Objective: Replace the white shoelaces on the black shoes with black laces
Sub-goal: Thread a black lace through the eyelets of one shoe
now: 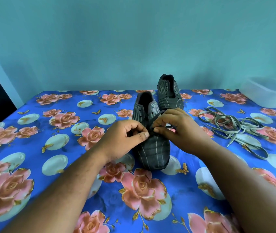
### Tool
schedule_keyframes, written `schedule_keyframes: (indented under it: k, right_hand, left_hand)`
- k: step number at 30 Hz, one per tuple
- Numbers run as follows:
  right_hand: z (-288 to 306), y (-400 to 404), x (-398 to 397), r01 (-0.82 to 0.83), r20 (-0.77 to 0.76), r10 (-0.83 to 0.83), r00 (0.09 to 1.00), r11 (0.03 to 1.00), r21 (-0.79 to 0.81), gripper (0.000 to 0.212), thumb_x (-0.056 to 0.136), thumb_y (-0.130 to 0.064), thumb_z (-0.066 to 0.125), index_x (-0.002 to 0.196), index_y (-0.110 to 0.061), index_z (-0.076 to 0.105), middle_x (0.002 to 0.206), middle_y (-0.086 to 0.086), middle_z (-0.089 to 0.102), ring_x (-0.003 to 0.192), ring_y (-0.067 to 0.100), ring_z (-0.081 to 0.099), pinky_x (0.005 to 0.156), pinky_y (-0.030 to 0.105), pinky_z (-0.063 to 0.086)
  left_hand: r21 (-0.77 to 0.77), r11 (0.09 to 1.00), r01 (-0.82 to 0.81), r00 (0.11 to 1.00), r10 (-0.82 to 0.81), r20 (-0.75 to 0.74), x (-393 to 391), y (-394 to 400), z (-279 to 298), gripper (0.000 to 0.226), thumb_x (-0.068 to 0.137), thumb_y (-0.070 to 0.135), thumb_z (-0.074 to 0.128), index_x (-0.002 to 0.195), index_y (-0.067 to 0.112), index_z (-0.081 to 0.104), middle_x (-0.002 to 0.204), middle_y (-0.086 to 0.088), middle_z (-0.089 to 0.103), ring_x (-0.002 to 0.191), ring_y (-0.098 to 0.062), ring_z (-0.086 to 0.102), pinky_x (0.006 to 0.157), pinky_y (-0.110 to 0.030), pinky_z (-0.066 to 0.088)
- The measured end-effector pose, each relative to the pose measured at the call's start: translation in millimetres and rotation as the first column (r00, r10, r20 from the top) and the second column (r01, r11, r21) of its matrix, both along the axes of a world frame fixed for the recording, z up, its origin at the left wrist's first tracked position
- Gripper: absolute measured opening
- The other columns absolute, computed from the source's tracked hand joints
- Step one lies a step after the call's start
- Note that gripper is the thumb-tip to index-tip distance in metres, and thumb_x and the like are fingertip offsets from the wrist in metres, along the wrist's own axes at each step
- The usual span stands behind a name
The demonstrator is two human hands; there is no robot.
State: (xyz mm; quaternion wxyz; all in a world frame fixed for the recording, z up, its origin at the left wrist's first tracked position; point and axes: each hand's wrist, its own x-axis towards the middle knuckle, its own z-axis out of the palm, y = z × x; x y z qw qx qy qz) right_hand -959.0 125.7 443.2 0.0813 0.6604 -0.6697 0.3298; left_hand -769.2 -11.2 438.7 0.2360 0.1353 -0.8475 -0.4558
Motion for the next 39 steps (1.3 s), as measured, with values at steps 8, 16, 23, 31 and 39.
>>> schedule_keyframes:
  k: [8,16,23,31,39]
  right_hand:
    - [-3,1,-8,0.076,-0.024,-0.077,0.997,0.995,-0.062,0.007,0.097,-0.034,0.058,0.095,-0.029,0.063,0.094,-0.011,0.057,0.091,0.018,0.052,0.083,0.045,0.048]
    - [-3,1,-7,0.074,-0.010,-0.075,0.997,0.993,-0.090,0.008,0.095,-0.034,0.060,0.094,-0.028,0.066,0.093,-0.009,0.059,0.089,0.018,0.053,0.082,0.044,0.048]
    - [-4,1,-6,0.082,-0.004,-0.082,0.997,0.997,0.002,0.010,0.095,-0.043,0.055,0.093,-0.035,0.061,0.096,-0.013,0.057,0.093,0.018,0.051,0.085,0.045,0.048]
    - [-5,-6,-2,0.178,0.311,-0.169,0.935,0.984,0.000,0.021,0.095,-0.044,0.066,0.109,-0.029,0.062,0.076,-0.003,0.063,0.071,0.013,0.056,0.068,0.036,0.047]
    - [-3,-11,-4,0.199,0.015,-0.199,0.980,0.977,-0.080,0.002,0.090,-0.036,0.072,0.090,-0.036,0.070,0.080,-0.016,0.063,0.084,0.013,0.049,0.078,0.040,0.044]
  left_hand:
    - [0.173,0.984,0.031,0.998,-0.040,0.045,3,-3,1,0.008,0.096,0.024,0.070,0.091,0.018,0.073,0.087,-0.006,0.071,0.084,-0.011,0.060,0.086,-0.033,0.050]
    - [0.248,0.969,-0.003,0.998,-0.014,0.063,10,-15,1,0.012,0.084,0.025,0.078,0.088,0.015,0.075,0.080,0.002,0.072,0.076,-0.007,0.060,0.074,-0.023,0.052]
    - [0.288,0.957,-0.031,0.999,0.018,0.047,8,-16,0,0.011,0.077,0.021,0.082,0.082,0.016,0.073,0.077,-0.001,0.071,0.073,-0.015,0.060,0.064,-0.027,0.053]
    - [0.243,0.969,-0.031,0.997,0.013,0.076,7,-20,-3,0.012,0.075,0.034,0.082,0.086,0.028,0.079,0.076,0.008,0.072,0.074,-0.015,0.054,0.067,-0.030,0.048]
    - [0.243,0.970,-0.003,0.994,-0.024,0.105,8,-22,-3,0.012,0.089,0.014,0.077,0.088,0.026,0.075,0.073,0.010,0.067,0.070,-0.015,0.053,0.064,-0.027,0.047]
